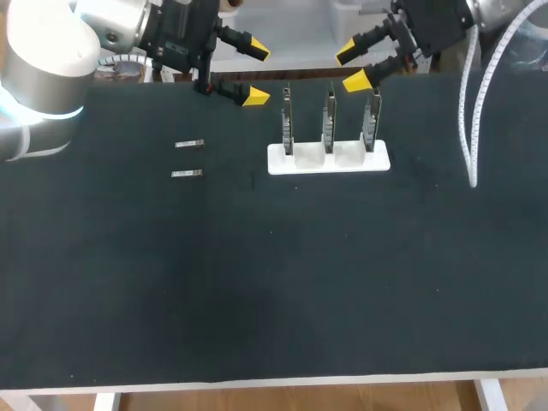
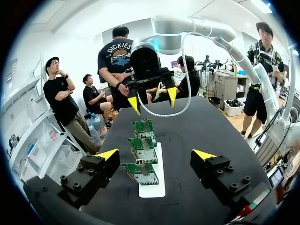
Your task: Pick up the optical module with the left hand, and insert it into the network port with the right hand.
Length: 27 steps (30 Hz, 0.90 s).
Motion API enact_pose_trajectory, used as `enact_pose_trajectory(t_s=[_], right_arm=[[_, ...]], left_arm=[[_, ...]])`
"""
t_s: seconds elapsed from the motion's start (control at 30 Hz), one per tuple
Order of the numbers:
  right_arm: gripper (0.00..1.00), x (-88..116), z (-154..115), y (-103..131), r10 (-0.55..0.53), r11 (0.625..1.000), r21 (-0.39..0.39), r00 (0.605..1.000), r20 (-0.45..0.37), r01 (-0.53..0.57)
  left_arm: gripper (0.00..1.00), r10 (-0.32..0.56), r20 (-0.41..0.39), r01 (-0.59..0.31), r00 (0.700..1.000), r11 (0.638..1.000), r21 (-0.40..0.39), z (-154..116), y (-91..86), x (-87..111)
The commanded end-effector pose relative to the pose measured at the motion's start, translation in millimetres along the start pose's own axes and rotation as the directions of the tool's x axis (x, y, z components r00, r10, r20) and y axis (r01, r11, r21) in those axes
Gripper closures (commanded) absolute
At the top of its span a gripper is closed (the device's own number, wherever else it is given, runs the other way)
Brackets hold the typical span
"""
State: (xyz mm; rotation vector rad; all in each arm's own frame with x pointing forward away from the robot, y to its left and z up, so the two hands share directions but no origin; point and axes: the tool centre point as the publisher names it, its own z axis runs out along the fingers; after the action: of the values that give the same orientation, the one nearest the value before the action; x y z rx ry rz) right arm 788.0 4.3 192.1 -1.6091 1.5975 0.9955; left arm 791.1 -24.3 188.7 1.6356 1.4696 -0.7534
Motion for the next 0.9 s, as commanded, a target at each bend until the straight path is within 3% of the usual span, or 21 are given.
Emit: enact_pose_trajectory(t_s=[0.03,0.9], right_arm=[[0.0,-0.4,0.1,6.2,-0.001,0.995,0.102,1.0,-0.002,0.001],[0.0,6.5,-17.6,6.8,-0.018,0.991,0.129,0.999,-0.028,0.021]], left_arm=[[0.0,-0.001,-0.005,0.001,1.0,1.0,0.002,0.3,1.1,-0.9],[0.0,-0.001,-0.005,0.001,1.0,1.0,0.002,0.3,1.1,-0.9]])
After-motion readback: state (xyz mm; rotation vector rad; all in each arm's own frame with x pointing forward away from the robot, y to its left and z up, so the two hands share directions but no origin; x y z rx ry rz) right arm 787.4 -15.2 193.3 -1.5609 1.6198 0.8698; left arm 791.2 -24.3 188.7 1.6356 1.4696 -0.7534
